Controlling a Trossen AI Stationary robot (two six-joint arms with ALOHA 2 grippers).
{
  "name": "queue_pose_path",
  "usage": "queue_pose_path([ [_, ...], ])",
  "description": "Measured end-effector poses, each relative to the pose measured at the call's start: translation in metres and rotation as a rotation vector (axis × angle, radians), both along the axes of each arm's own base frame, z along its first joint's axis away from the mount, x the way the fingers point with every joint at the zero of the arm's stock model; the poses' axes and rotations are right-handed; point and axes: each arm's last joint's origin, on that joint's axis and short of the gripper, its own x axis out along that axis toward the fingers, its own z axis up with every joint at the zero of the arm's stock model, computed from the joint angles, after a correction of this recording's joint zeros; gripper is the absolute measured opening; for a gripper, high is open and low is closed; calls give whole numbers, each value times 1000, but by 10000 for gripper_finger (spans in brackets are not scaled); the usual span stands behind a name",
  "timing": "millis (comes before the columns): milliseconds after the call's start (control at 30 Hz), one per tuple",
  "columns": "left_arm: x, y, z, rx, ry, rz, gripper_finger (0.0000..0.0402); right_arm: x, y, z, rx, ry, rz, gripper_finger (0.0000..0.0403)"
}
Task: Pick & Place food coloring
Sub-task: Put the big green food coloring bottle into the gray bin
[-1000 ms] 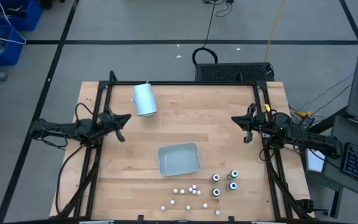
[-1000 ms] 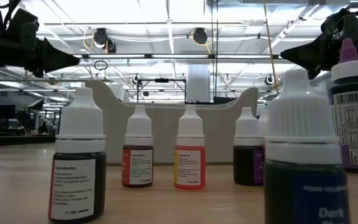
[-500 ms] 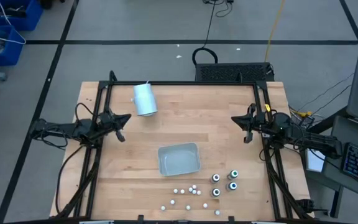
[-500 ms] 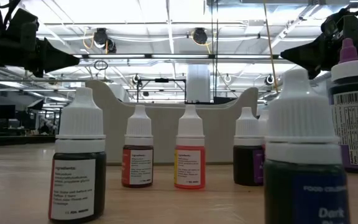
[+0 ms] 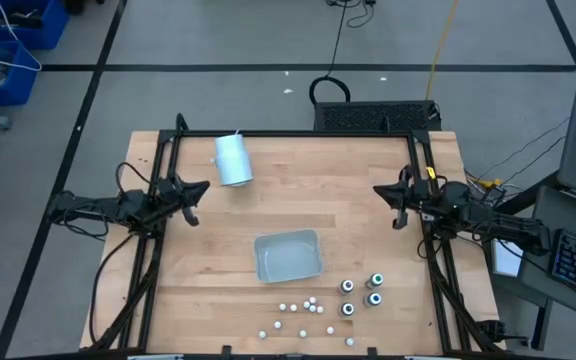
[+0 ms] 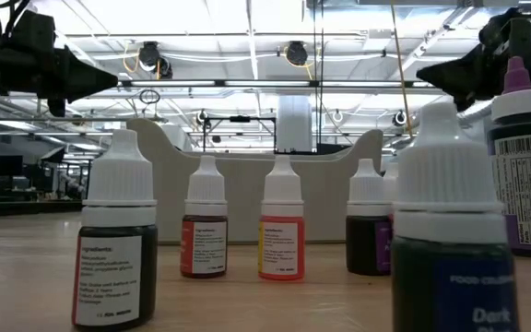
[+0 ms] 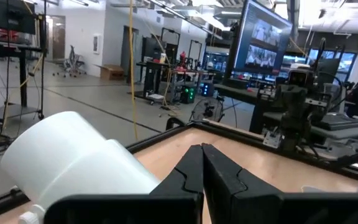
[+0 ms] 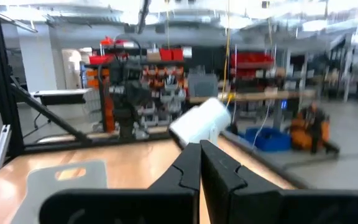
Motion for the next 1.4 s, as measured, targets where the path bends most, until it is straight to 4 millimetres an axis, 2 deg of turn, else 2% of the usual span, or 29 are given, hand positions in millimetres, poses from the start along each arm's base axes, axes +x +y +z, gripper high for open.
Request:
queue_pose_path([
  [67,0,0,0,0,-1,0,6,0,1,1,-42,6,7,0],
  [167,0,0,0,4,0,-1,6,2,2,-6,-61,191,16,0],
  [300,1,-1,-1,14,18,-29,6,-2,7,41,-102,257,17,0],
  [400,1,-2,-3,21,39,-58,6,-1,13,67,-105,398,89,5],
  [500,2,-3,-7,9,72,-93,6,3,19,104,-89,443,157,20],
  [567,3,-3,-8,-8,74,-125,6,12,22,117,-61,535,170,35],
  [700,5,-5,-11,13,118,-165,6,36,30,127,-57,811,118,80],
  [833,7,-5,-13,22,150,-162,6,49,42,118,-98,1080,189,135],
  [900,8,-5,-14,20,161,-160,6,55,48,112,-92,1141,262,158],
  [1100,10,-6,-17,17,195,-183,6,62,65,103,24,1200,431,198],
  [1200,11,-6,-18,18,208,-183,6,65,77,101,66,1201,479,207],
  [1400,12,-6,-19,18,215,-182,6,71,102,80,101,1254,546,212],
])
